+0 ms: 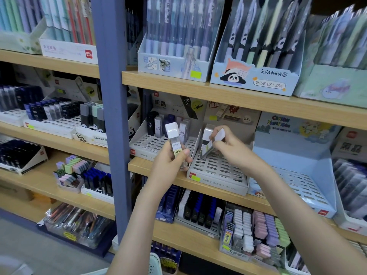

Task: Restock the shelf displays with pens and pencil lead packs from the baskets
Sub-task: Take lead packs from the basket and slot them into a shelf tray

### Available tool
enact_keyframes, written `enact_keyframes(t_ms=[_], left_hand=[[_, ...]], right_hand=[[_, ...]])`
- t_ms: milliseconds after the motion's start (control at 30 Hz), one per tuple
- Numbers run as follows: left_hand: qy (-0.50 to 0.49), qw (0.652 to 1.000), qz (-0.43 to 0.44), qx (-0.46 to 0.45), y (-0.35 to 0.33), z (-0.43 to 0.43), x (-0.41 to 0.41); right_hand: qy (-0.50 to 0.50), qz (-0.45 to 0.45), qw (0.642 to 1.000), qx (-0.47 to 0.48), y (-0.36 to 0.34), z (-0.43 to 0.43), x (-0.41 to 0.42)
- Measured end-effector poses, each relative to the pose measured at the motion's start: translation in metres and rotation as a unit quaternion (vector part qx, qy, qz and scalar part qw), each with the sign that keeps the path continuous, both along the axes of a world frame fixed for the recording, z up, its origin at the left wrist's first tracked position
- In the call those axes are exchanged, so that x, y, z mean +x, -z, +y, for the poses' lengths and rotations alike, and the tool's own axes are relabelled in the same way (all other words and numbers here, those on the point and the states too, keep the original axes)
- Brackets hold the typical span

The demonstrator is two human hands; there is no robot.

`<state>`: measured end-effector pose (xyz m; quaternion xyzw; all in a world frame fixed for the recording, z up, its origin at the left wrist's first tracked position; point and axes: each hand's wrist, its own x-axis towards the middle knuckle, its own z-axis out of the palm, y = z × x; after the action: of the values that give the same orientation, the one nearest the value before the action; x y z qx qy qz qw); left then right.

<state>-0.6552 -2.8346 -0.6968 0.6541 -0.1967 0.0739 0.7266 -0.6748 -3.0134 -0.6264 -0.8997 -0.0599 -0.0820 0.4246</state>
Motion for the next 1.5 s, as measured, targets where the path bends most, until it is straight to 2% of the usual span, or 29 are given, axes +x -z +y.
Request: enact_keyframes(t_ms=[100,233,333,500,633,900,1000,1100,1200,1367,1500], left_hand=[[-0.002,1.000,0.001,0.006,0.001,-0.001,0.000],[-0.006,1.000,0.008,0.021,0.002,-0.001,0.003],[-0.007,1.000,0.007,0.026,0.003,-0.001,0.003],[0.001,1.000,0.017,0.023,0.004,0.000,0.003],[0.006,0.999,0.023,0.032,0.007,0.001,0.004],[0.003,0.999,0.016,0.052,0.005,0.001,0.000],[0.004,0.998,0.013,0.060,0.004,0.001,-0.002],[0.000,0.997,0.012,0.072,0.003,0.002,-0.003],[-0.004,0.997,0.015,0.077,0.004,0.001,-0.004],[-0.008,0.996,0.015,0.087,0.003,-0.001,-0.004],[0.005,0.994,0.007,0.105,0.001,-0.001,-0.007]], right_hand=[[0.002,-0.010,1.000,-0.016,0.004,0.000,0.003],[0.045,-0.086,0.993,-0.070,0.002,0.001,0.007],[0.030,-0.114,0.990,-0.083,0.001,-0.002,0.009],[0.007,-0.120,0.988,-0.100,-0.001,-0.002,0.010],[0.019,-0.107,0.983,-0.146,-0.005,0.002,0.015],[-0.021,-0.093,0.961,-0.260,-0.013,0.011,0.024],[-0.019,-0.117,0.958,-0.263,-0.003,0.011,0.025],[0.050,-0.186,0.943,-0.271,0.011,0.009,0.024],[0.098,-0.186,0.936,-0.284,0.017,0.005,0.023],[0.035,-0.158,0.943,-0.291,0.018,0.003,0.023],[0.045,-0.176,0.934,-0.307,0.019,0.008,0.017]])
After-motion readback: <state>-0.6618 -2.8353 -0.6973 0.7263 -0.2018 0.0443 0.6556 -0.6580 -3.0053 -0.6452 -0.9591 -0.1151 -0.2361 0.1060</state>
